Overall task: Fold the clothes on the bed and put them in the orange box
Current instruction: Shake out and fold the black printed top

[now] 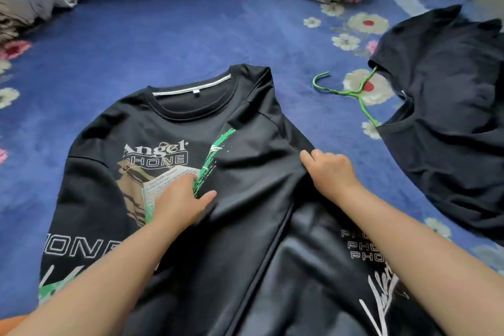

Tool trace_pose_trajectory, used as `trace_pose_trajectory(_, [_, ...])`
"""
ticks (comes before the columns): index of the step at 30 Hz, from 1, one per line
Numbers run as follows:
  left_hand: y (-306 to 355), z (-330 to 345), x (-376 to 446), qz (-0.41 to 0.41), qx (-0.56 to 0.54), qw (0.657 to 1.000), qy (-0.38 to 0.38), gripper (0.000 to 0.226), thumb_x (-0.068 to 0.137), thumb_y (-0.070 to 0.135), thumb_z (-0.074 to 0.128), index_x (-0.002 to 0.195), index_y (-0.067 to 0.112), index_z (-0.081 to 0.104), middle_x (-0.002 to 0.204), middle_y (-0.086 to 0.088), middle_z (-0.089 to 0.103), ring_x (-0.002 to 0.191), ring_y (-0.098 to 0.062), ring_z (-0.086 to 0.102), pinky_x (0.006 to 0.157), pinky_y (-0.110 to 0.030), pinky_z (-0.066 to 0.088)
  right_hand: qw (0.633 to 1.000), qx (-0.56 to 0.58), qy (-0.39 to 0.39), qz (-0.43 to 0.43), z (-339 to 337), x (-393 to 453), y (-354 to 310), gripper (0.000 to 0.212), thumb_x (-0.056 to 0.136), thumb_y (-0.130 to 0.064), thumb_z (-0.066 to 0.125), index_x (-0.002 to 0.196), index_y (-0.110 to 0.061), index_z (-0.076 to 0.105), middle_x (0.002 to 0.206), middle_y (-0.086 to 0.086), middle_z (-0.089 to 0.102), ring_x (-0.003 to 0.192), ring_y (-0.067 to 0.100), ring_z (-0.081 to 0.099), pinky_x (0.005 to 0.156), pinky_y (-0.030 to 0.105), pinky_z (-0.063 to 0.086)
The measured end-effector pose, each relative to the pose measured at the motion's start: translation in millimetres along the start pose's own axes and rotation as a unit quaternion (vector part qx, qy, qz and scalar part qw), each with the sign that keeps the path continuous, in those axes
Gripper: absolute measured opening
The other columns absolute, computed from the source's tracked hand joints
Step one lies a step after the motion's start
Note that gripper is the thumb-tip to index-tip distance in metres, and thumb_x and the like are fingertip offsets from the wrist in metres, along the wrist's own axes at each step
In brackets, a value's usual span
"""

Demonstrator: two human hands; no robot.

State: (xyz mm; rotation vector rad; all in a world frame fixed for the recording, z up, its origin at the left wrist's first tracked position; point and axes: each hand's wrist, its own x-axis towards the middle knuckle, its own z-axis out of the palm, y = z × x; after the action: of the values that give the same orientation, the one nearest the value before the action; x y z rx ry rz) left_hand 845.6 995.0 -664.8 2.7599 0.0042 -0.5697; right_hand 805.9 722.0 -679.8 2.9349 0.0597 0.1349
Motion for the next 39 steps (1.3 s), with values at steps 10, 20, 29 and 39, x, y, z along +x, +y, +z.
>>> trace_pose_trajectory(10, [110.8,-12.0,62.2,0.008,0.103,0.990,-0.093,0.010,0.082,0.001,0.045,0.077,0.004,0.054,0.089,-0.016,0.057,0.088,-0.031,0.054,0.067,-0.026,0.041,0.902,0.238,-0.257,0.251,23.3,-3.6,82.9,0.019,0.091,-0.024,0.040,0.093,-0.011,0.026,0.070,0.002,0.040,0.069,0.026,0.042,0.050,0.031,0.026])
trace_pose_trajectory(20, [180.0,0.1,157.8,-0.114,-0.238,0.959,-0.105,0.059,0.066,0.044,0.078,0.102,0.000,0.061,0.101,-0.015,0.063,0.096,-0.033,0.062,0.085,-0.034,0.049,0.901,0.303,-0.289,0.113,52.6,15.9,114.9,0.039,0.087,-0.042,0.050,0.065,-0.023,0.025,0.066,-0.007,0.033,0.077,0.022,0.041,0.057,0.032,0.029])
trace_pose_trajectory(29, [252.7,1.5,194.8,0.140,-0.127,0.976,0.112,0.020,0.092,0.026,0.054,0.081,0.009,0.052,0.078,-0.011,0.051,0.079,-0.021,0.045,0.067,-0.028,0.031,0.885,0.368,-0.252,0.137,70.4,22.5,122.7,0.034,0.093,-0.027,0.042,0.062,-0.024,0.029,0.107,0.016,0.061,0.101,0.030,0.053,0.066,0.027,0.027])
trace_pose_trajectory(39, [231.2,27.6,207.6,0.077,-0.302,0.950,-0.038,0.042,0.088,0.015,0.060,0.128,0.009,0.051,0.101,-0.005,0.057,0.087,-0.018,0.054,0.080,-0.031,0.045,0.877,0.391,-0.219,0.175,73.5,24.7,124.2,0.028,0.089,-0.013,0.045,0.063,-0.021,0.041,0.099,0.018,0.063,0.097,0.031,0.054,0.067,0.029,0.028])
